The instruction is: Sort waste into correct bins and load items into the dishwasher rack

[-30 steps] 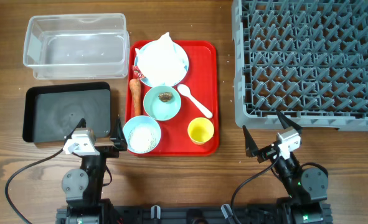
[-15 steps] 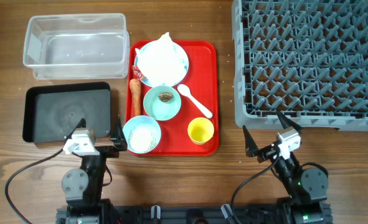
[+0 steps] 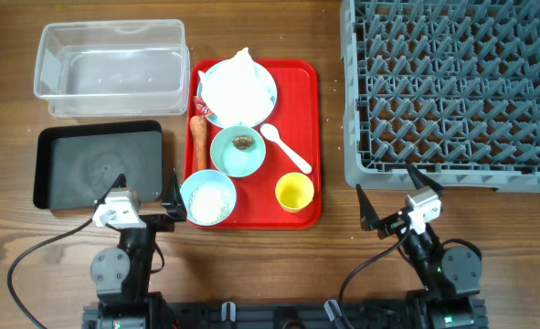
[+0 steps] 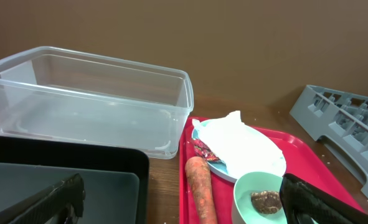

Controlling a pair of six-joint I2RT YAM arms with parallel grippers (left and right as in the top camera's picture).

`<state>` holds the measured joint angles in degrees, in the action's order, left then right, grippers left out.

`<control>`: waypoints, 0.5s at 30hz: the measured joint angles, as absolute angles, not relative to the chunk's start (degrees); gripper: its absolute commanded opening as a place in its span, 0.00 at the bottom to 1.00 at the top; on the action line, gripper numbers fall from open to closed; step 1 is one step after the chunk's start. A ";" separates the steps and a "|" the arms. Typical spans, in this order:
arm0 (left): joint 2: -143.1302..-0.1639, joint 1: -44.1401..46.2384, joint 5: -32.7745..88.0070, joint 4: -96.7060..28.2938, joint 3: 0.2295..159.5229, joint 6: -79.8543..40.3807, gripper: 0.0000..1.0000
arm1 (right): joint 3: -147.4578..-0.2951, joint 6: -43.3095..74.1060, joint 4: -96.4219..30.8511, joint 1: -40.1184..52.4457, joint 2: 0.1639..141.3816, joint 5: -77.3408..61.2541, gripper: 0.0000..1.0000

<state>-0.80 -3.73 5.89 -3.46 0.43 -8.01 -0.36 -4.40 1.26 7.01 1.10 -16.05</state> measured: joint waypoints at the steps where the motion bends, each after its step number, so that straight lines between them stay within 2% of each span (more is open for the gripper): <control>1: -0.80 -3.73 5.89 -3.46 0.43 -7.99 1.00 | -0.36 -4.40 1.74 7.01 1.10 -16.08 1.00; 6: -0.80 -3.73 6.35 0.60 0.34 -7.99 1.00 | -0.34 -9.91 4.71 7.01 1.13 -16.05 1.00; 9: -0.84 -3.73 7.40 4.25 1.69 -7.99 1.00 | -0.36 -13.06 15.49 7.01 1.21 -15.05 1.00; 13: -4.62 -3.73 7.16 4.91 12.05 -7.99 1.00 | -0.58 -14.26 30.06 7.01 1.17 -9.26 1.00; 15: -11.14 -3.73 7.64 4.91 18.63 -7.97 1.00 | -2.15 -14.17 30.24 7.01 1.21 -7.51 1.00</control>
